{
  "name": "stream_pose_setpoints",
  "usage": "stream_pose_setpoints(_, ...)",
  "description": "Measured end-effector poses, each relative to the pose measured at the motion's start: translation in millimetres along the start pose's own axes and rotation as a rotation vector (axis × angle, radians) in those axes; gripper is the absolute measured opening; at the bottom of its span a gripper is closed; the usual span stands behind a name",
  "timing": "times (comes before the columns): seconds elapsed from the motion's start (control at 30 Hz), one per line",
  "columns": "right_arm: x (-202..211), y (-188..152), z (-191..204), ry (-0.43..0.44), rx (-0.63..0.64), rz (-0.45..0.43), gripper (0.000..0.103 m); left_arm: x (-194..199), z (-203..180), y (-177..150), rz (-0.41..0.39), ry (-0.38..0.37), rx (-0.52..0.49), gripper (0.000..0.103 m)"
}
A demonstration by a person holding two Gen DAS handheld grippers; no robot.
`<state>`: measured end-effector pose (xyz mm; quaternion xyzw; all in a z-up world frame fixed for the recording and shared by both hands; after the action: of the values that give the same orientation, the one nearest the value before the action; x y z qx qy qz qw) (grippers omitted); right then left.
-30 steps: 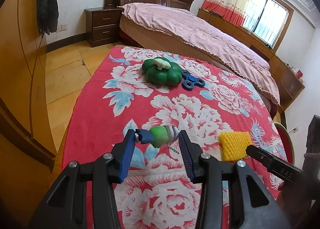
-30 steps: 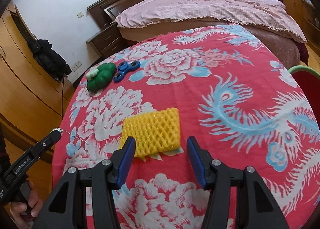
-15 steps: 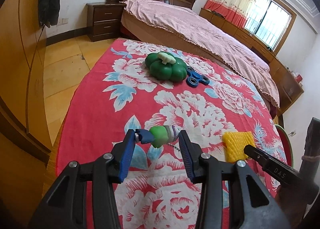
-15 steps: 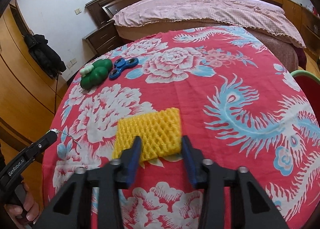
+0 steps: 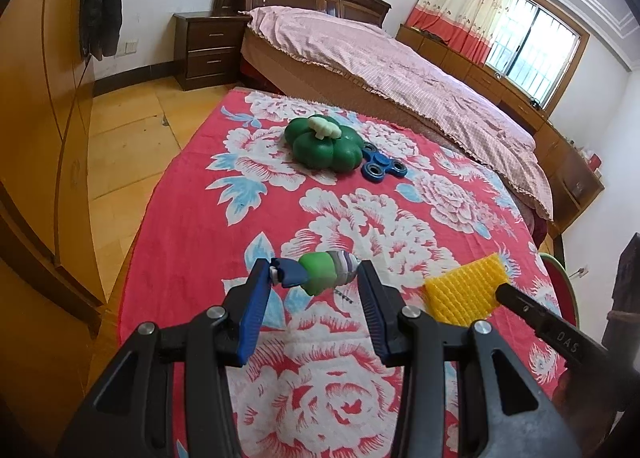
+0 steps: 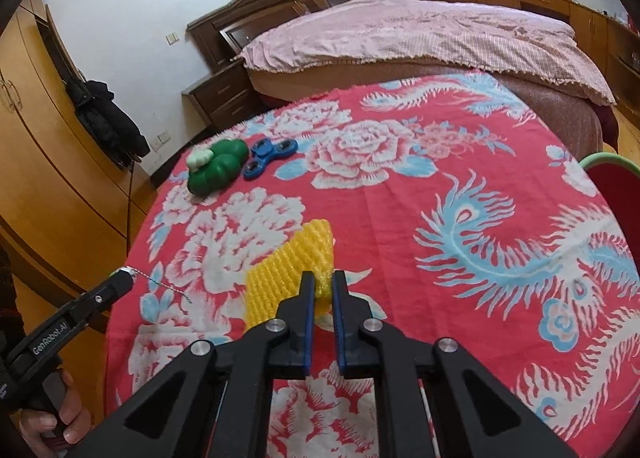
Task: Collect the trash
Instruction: 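Carry the green toy and yellow foam net over the red bin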
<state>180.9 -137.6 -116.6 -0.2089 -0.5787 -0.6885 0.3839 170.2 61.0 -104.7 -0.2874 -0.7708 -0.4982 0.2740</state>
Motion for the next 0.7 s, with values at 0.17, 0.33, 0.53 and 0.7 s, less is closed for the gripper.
stream_pose_setpoints(0.17,25,8,-3,-0.001,-0.006,-0.061,0.010,10,-8,-1,-0.008,-0.016,-0.007,0.045)
stream_pose_setpoints(0.33,53,15,-12,0.001,-0.027,-0.120,0.009,22,-24,-2,-0.018,-0.050,-0.018,0.045)
stream_pose_setpoints(0.53,89,17,-31,-0.015,-0.065,-0.182,0.009,35,-49,-6,-0.027,-0.089,-0.050,0.045)
stream_pose_setpoints(0.7,121,16,-53,-0.036,-0.105,-0.243,0.009,42,-80,-14,-0.006,-0.147,-0.081,0.045)
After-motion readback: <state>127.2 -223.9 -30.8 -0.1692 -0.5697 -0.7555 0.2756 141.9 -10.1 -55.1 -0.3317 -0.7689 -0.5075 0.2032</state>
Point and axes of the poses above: each gripper's, at about its wrist camera, not at the fingertips, and x roughly against the way its jaws point, z to its left, y to its top, the point moved 10 cm from there along -x, roughly the way its jaws point, and after that the axes turned 6 degrees about x, right-handed, at the moved point
